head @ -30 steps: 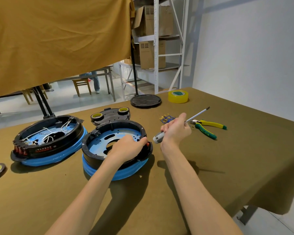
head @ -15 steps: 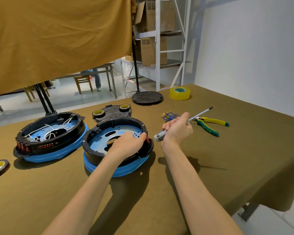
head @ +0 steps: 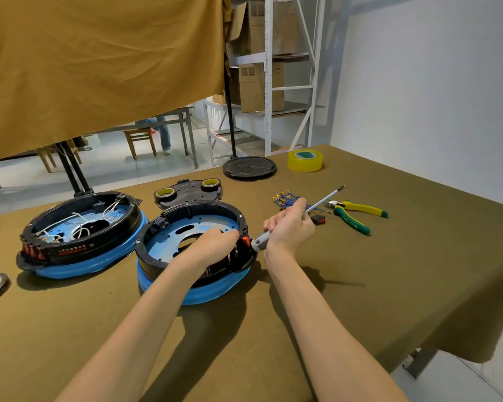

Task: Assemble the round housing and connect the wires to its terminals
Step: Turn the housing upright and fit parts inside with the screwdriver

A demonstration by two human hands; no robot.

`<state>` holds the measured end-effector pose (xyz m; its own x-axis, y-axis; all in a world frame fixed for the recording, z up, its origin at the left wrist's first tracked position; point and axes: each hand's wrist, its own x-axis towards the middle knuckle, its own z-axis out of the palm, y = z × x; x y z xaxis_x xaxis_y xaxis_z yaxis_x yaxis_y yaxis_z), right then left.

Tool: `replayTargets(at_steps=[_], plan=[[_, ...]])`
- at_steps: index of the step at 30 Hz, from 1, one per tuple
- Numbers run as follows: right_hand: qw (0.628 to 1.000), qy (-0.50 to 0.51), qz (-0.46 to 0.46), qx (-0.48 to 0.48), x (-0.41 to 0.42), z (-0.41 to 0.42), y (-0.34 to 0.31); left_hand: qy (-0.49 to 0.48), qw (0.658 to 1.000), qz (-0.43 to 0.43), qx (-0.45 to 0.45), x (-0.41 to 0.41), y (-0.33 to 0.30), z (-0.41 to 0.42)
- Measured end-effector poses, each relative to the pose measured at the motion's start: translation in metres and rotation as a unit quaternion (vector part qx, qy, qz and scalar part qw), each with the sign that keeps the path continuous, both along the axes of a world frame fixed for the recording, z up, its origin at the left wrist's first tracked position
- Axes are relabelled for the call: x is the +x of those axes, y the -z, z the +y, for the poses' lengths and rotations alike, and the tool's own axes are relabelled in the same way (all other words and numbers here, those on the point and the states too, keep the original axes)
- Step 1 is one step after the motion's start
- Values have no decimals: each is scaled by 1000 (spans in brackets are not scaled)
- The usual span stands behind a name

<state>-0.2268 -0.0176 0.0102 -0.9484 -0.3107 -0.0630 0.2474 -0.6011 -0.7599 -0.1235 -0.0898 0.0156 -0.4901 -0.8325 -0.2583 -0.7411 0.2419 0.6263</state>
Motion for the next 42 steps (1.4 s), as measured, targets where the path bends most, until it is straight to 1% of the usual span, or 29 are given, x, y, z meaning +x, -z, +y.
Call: replayTargets(at_steps=[5, 10, 11, 13, 16, 18, 19, 20, 22, 23, 25, 27, 28, 30, 33, 37, 42], plan=[[1000, -6, 7, 17, 0, 3, 3, 3, 1000, 5, 5, 4, -5, 3], [999, 9, -15, -35, -11, 7, -3, 15, 1000, 5, 2, 4, -5, 4], [999, 10, -15, -29, -7, 5, -2, 12, 1000, 4, 4, 4, -6, 4], [1000, 10, -2, -2, 0, 1, 0, 4, 1000, 2, 6, 5, -9, 7], [1000, 7, 25, 9, -1, 4, -3, 15, 1000, 14, 11, 9, -8, 5], [995, -1, 80, 56, -5, 8, -4, 18, 1000, 21, 5, 11, -7, 5], [986, -18, 127, 103, -5, 9, -4, 19, 1000, 24, -2, 12, -7, 5], [968, -45, 188, 163, -4, 12, -3, 17, 999, 27, -8, 12, -7, 5], [907, -114, 302, 270, -2, 18, 2, 13, 999, 30, -16, 12, -6, 5], [878, -149, 343, 299, -3, 23, 5, 11, 999, 31, -17, 13, -6, 4], [832, -212, 400, 321, -5, 33, 13, 8, 999, 37, -12, 12, -6, 4], [792, -250, 443, 338, -7, 41, 20, 13, 999, 45, -7, 14, -6, 4], [779, -254, 460, 342, -8, 43, 23, 17, 998, 55, -4, 14, -5, 4], [767, -233, 489, 344, -9, 44, 26, 26, 996, 87, -6, 17, -4, 5], [767, -213, 506, 333, -11, 46, 26, 31, 992, 115, -29, 21, -3, 8], [777, -208, 510, 305, -12, 49, 27, 42, 991, 113, -48, 22, -3, 11], [783, -199, 510, 296, -9, 47, 31, 42, 990, 127, -54, 21, -3, 11]])
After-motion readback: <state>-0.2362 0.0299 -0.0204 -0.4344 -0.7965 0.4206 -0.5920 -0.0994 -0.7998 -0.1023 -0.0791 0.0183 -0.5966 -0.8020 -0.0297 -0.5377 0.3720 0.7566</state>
